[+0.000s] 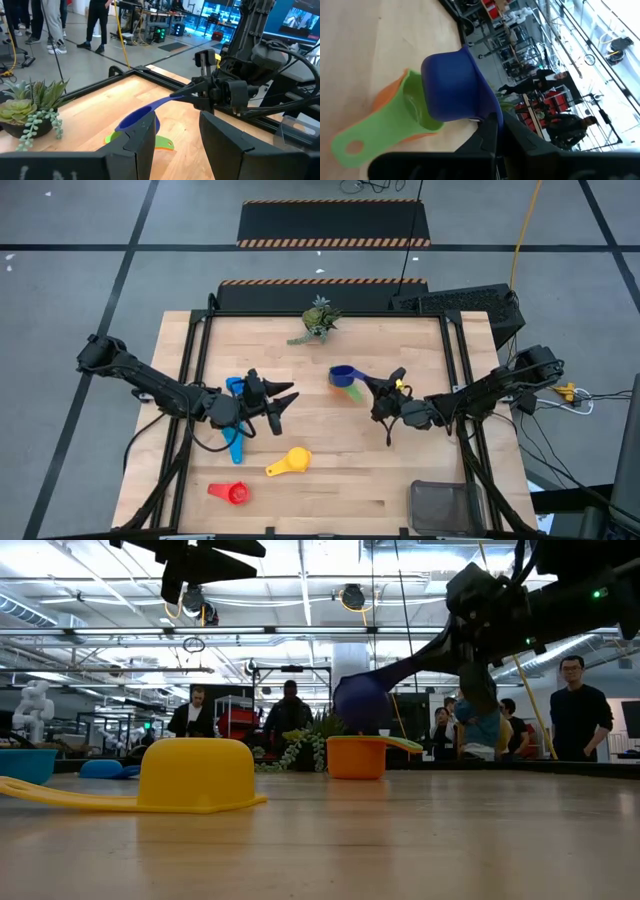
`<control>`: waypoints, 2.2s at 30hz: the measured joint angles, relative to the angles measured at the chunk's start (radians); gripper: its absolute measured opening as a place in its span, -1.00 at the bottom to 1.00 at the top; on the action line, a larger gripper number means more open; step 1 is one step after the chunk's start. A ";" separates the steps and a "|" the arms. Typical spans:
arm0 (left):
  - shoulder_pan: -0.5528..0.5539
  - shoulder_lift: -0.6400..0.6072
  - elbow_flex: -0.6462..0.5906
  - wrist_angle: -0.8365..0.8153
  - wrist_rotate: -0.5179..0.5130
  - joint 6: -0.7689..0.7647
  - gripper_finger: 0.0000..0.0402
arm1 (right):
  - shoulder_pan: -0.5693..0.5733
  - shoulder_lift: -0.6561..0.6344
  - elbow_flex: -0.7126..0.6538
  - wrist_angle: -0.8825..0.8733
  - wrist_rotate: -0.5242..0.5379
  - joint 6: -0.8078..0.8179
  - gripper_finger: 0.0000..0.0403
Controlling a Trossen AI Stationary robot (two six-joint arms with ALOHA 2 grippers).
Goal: Nest measuring cups in basket
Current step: Stack the violet measuring cup on top of the green measuring cup
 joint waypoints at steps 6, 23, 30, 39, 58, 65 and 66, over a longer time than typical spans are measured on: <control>0.000 0.000 0.000 0.000 0.000 -0.001 -0.23 | -0.018 0.000 0.000 0.005 -0.034 0.014 -1.00; 0.000 0.000 0.000 0.001 0.000 0.001 -0.23 | -0.036 0.093 0.000 0.057 -0.044 0.036 -1.00; 0.000 0.000 0.000 0.001 0.000 0.008 -0.23 | -0.029 0.152 0.000 0.144 -0.015 -0.036 -1.00; 0.000 0.000 0.000 0.000 0.000 0.024 -0.23 | -0.030 0.212 0.000 0.151 -0.015 -0.058 -1.00; 0.000 0.000 0.000 0.000 0.000 0.026 -0.23 | -0.030 0.224 0.001 0.122 -0.026 -0.089 -0.41; 0.000 0.000 0.000 0.000 0.001 0.026 -0.23 | -0.029 0.224 0.000 0.102 -0.100 -0.039 -0.27; 0.000 0.000 0.000 0.000 0.000 0.025 -0.23 | -0.029 0.224 0.000 0.101 -0.101 -0.036 -0.26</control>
